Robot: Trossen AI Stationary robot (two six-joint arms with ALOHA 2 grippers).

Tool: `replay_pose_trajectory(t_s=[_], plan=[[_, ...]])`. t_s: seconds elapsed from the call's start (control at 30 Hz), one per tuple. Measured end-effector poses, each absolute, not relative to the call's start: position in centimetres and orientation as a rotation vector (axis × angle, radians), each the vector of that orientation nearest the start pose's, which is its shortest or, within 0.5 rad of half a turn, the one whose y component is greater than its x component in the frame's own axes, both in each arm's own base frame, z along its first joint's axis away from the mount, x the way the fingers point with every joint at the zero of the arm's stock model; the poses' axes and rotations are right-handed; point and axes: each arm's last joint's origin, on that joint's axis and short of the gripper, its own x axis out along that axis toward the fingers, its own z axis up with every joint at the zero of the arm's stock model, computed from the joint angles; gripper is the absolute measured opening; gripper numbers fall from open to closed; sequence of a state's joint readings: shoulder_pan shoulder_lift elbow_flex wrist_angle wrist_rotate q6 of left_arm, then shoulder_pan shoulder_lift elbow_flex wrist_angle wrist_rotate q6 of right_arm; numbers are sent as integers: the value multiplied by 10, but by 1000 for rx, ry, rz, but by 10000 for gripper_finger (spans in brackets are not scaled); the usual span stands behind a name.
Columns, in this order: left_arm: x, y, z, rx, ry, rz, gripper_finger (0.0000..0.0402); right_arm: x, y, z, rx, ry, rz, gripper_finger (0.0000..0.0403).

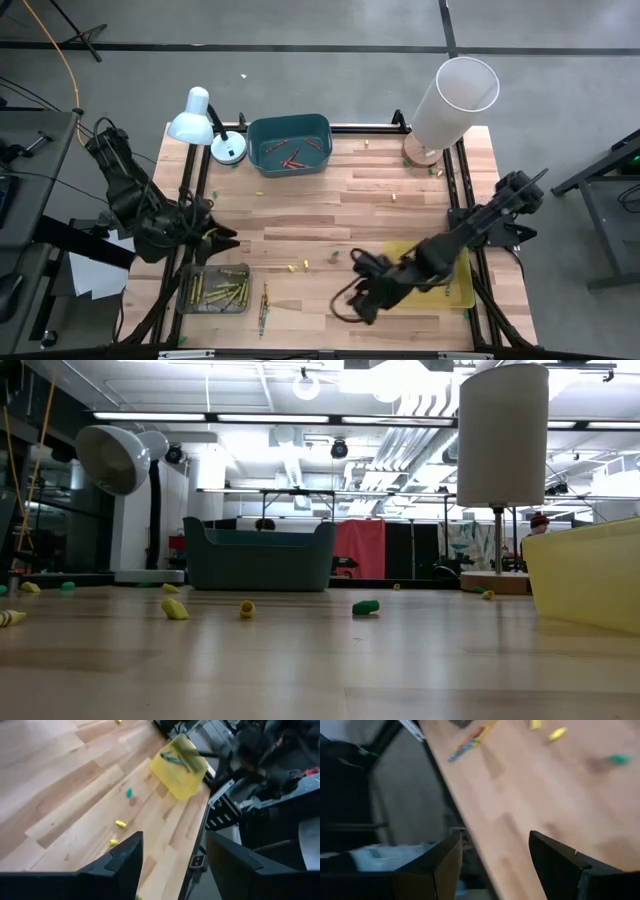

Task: Sort crayons
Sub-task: Put the yellow crayon into the gray bin

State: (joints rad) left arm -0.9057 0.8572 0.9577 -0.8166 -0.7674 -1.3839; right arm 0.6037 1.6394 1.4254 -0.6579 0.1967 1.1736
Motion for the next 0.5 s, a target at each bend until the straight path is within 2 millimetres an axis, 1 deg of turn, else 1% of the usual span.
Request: replay_pose_trajectory(t_s=[0.07,0.13,0.2,0.3,0.43,0.5], plan=[[110,-104,330,-828,453,217,198,309,202,288,830,890,-113,222],[110,-101,331,-816,447,217,198,332,207,276,917,866,-50,222],[108,-98,333,-797,446,201,198,355,207,265,986,868,-34,222],[103,-92,337,-748,463,149,198,390,208,252,1018,889,-116,222],[95,-83,342,-617,471,55,198,440,211,235,1029,891,-234,222],[91,-78,345,-581,461,27,198,464,211,227,1041,893,-290,222]])
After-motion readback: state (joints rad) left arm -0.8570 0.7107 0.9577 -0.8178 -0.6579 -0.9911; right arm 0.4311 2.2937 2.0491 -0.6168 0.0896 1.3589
